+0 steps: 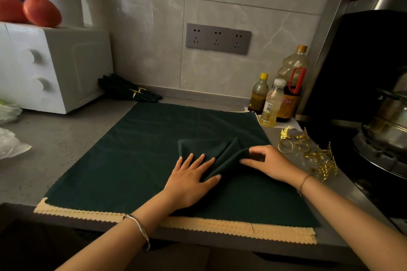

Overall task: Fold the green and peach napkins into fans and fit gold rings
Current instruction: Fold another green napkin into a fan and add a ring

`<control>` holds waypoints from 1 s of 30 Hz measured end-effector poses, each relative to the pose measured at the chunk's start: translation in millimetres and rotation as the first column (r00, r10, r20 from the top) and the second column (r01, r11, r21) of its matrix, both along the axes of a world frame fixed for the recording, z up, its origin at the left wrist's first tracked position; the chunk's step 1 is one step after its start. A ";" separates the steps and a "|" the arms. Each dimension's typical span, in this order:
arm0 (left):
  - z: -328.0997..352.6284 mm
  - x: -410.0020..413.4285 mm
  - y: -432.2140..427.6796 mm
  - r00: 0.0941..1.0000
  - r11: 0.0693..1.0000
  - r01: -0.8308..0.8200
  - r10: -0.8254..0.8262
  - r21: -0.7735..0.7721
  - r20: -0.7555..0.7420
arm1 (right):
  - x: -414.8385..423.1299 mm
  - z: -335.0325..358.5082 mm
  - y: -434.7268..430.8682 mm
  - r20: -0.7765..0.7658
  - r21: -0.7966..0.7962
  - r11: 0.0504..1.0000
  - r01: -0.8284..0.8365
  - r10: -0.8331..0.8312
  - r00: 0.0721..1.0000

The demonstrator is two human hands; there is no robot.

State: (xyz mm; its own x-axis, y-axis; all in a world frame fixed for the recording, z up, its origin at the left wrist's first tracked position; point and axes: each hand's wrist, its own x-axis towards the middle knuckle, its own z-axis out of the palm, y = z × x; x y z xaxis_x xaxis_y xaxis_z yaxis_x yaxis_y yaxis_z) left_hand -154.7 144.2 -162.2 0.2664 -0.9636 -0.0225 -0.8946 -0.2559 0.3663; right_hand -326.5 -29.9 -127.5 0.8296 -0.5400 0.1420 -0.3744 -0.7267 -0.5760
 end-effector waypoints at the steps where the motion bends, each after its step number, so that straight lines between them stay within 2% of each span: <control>1: 0.4 1.0 -0.8 1.000 1.000 -0.001 0.001 0.000 -0.011 | 2.9 -1.5 -1.7 0.011 0.013 1.000 0.027 -0.027 1.000; 10: 2.1 1.4 -2.1 1.000 1.000 0.011 -0.011 -0.004 -0.023 | 22.7 -11.5 -6.7 0.027 0.031 0.984 0.173 -0.174 0.984; 15: 8.4 3.9 -5.0 1.000 1.000 0.011 -0.011 0.025 -0.014 | 30.8 -10.9 -4.1 -0.044 -0.085 0.981 0.177 -0.181 0.983; 18: 17.2 13.4 -17.0 0.999 0.998 -0.038 0.036 -0.058 -0.027 | 34.6 -7.8 -4.8 -0.094 -0.110 0.979 0.169 -0.179 0.979; 20: 21.2 26.4 -29.5 0.995 0.988 -0.075 0.082 -0.133 0.054 | 36.7 -5.9 -5.4 -0.114 -0.104 0.980 0.173 -0.184 0.976; 22: 22.7 41.0 -40.6 0.984 0.987 -0.086 0.105 -0.136 0.143 | 39.0 -4.7 -6.0 -0.129 -0.086 0.979 0.183 -0.193 0.973; 25: 26.3 55.2 -48.2 0.982 0.988 -0.137 0.145 -0.072 0.121 | 41.2 -3.1 -5.7 -0.146 -0.084 0.978 0.190 -0.200 0.969; 30: 37.4 56.3 -40.6 0.953 0.974 -0.203 0.220 -0.100 0.207 | 40.9 -5.6 -3.7 -0.094 -0.156 0.958 0.240 -0.256 0.962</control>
State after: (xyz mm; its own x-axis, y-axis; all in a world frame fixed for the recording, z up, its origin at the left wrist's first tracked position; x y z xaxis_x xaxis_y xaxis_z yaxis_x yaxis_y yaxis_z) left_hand -98.4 103.6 -124.9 0.4546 -0.8813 0.1294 -0.8828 -0.4265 0.1966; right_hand -285.7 -33.6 -133.1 0.6873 -0.7116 0.1460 -0.6091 -0.6741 -0.4178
